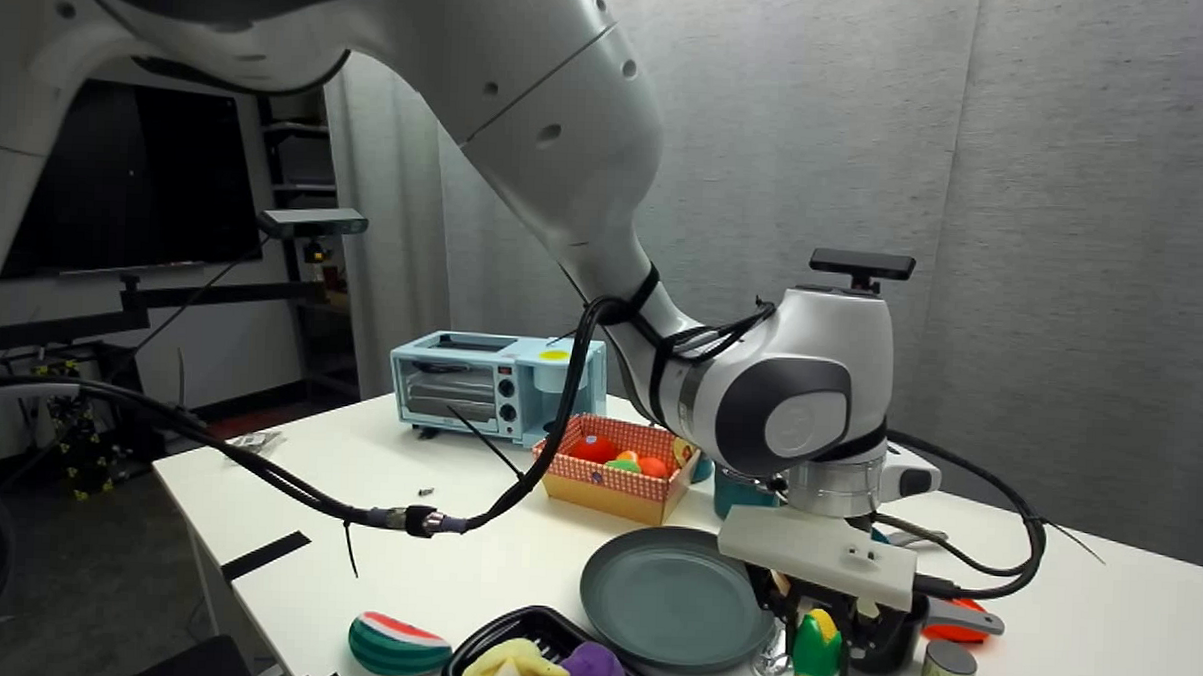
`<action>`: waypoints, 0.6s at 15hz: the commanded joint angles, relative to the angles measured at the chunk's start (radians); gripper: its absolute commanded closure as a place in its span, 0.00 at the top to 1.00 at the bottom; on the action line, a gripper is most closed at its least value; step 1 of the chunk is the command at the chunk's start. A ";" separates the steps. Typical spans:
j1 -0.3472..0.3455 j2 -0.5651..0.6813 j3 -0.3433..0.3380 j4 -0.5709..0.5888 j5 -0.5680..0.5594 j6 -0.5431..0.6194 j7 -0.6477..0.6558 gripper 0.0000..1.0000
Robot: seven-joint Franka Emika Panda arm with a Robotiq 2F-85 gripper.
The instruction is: Pick the yellow and green object and put it in the cup
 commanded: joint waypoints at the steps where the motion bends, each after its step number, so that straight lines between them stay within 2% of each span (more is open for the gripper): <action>1: 0.017 -0.022 -0.002 -0.006 0.019 -0.022 -0.005 0.22; 9: 0.082 0.039 0.012 0.132 0.016 -0.039 0.059 0.22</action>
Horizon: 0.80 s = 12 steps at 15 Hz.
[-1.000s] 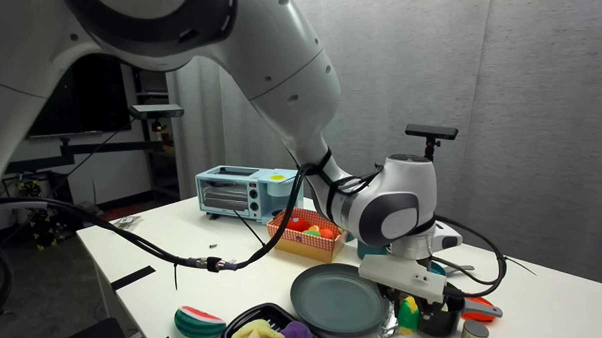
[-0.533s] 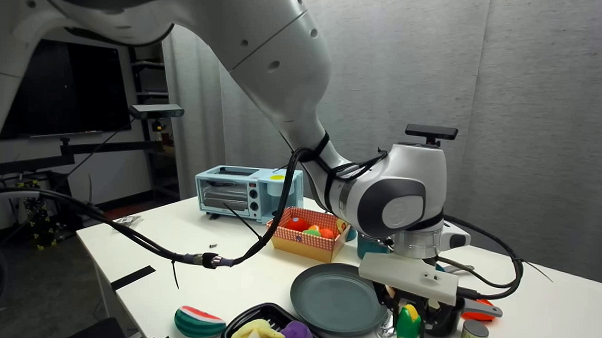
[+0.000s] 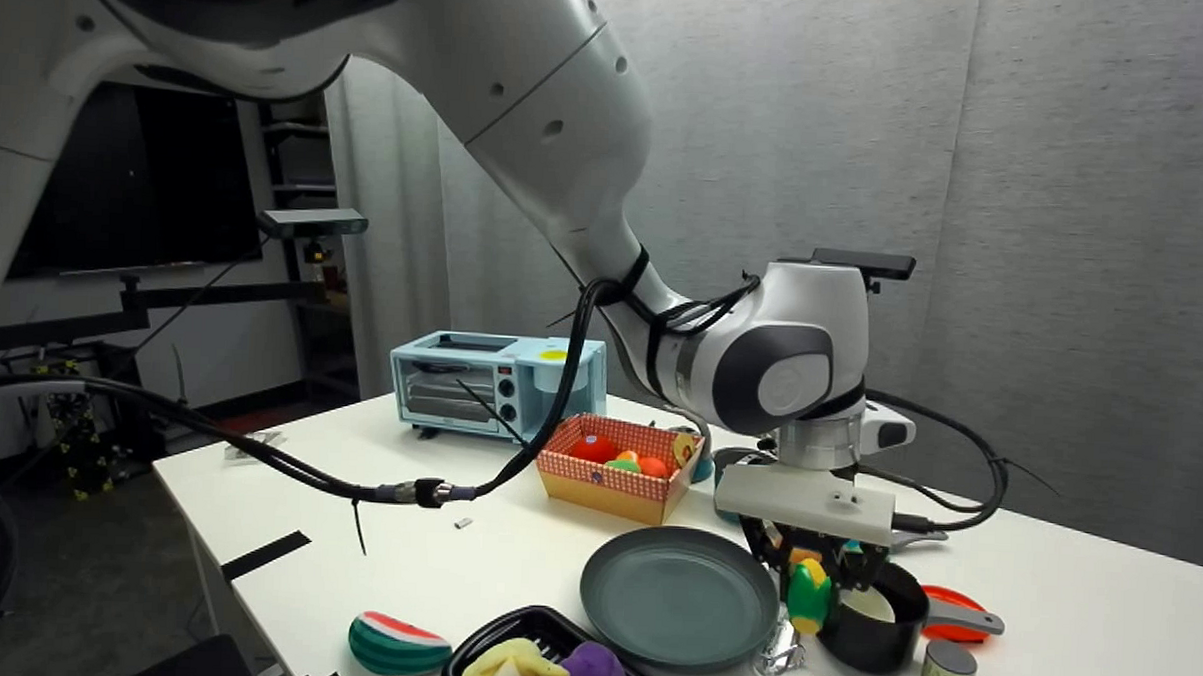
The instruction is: Pick the yellow and green object and put it in the cup
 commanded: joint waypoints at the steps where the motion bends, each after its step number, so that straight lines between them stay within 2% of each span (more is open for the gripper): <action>1: 0.039 0.037 -0.002 0.077 0.017 -0.027 0.049 0.22; 6: 0.070 0.107 -0.010 0.184 0.021 -0.037 0.134 0.22; 12: 0.077 0.189 -0.024 0.309 0.021 -0.038 0.234 0.22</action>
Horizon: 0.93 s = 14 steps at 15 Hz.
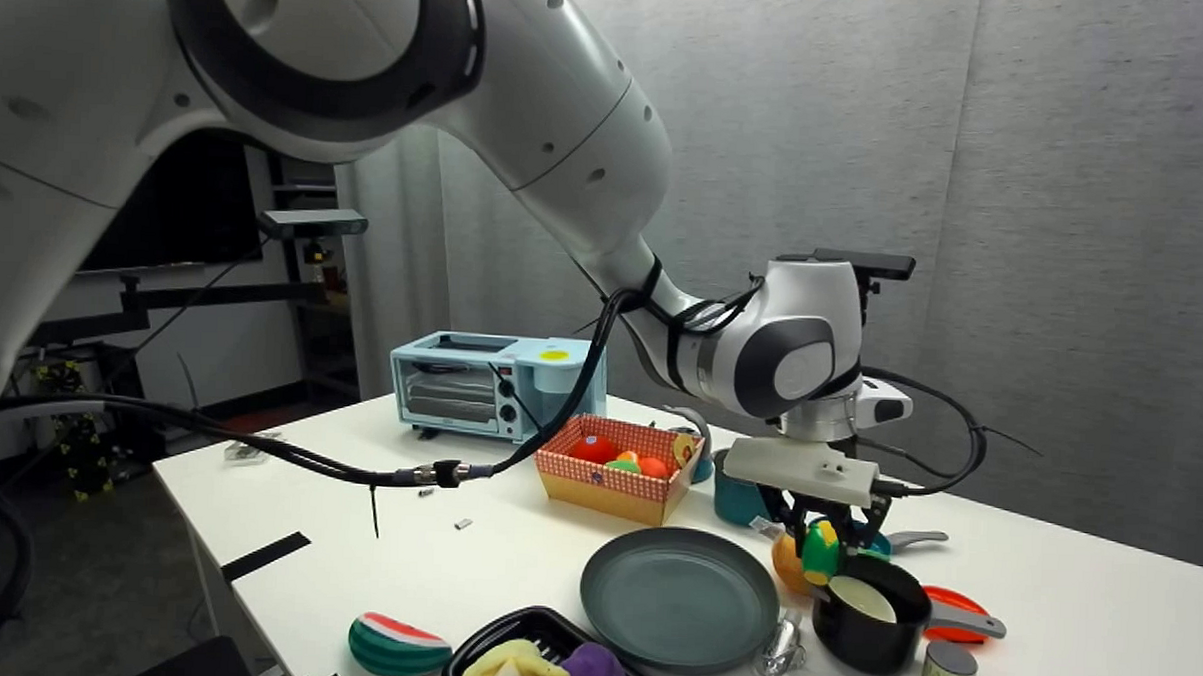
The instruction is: Pick the yellow and green object and put it in the cup
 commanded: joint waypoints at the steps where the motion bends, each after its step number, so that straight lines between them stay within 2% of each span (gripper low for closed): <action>1: 0.015 0.064 -0.025 0.113 0.021 -0.041 0.060 0.22; 8: 0.013 0.107 -0.042 0.178 0.018 -0.041 0.113 0.22; 9: 0.013 0.107 -0.043 0.178 0.015 -0.044 0.113 0.72; 10: 0.014 0.107 -0.046 0.176 0.014 -0.047 0.115 0.73; 11: 0.013 0.106 -0.046 0.173 0.012 -0.053 0.113 0.78; 14: 0.014 0.097 -0.045 0.156 0.011 -0.061 0.108 0.99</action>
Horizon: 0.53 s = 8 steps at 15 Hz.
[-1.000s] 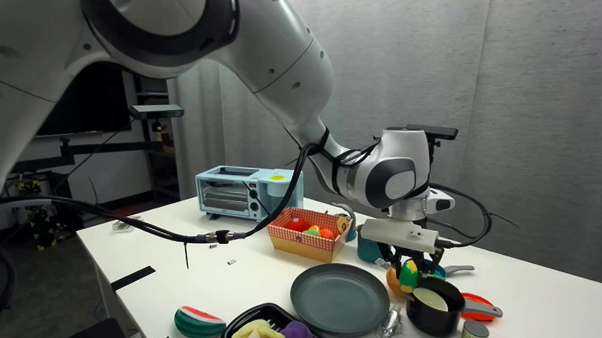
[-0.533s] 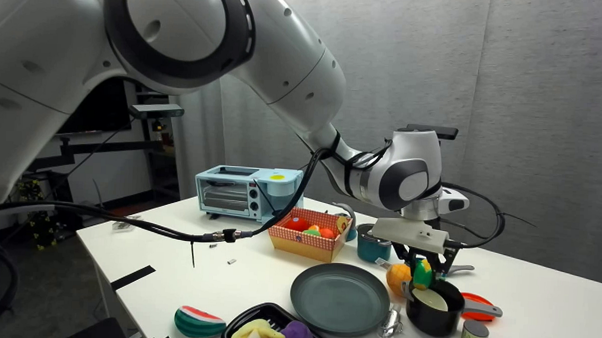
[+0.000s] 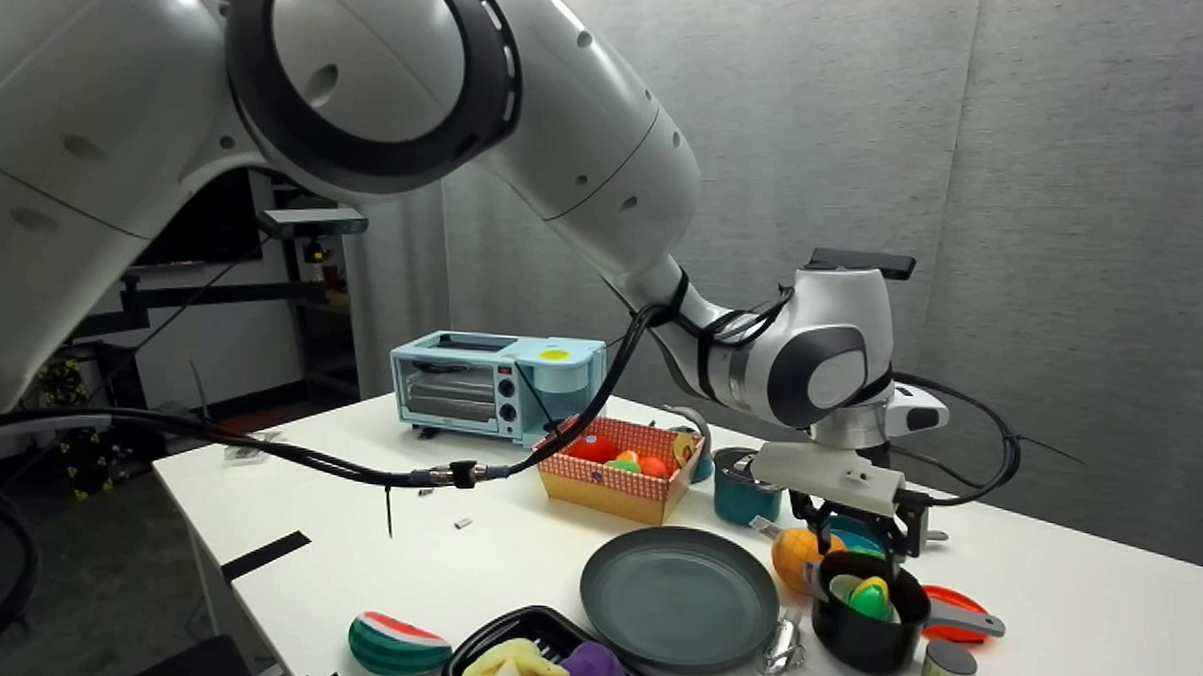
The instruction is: Pick the yellow and green object and put it in the cup
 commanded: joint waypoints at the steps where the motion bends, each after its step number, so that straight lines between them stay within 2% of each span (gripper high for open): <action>1: 0.011 -0.001 -0.011 0.014 0.014 -0.048 0.009 1.00; 2: 0.002 0.004 -0.006 0.040 0.018 -0.081 -0.004 1.00; 4: -0.007 -0.015 0.000 0.023 0.023 -0.122 -0.022 1.00; 8: -0.038 -0.089 0.004 -0.040 0.040 -0.283 -0.079 1.00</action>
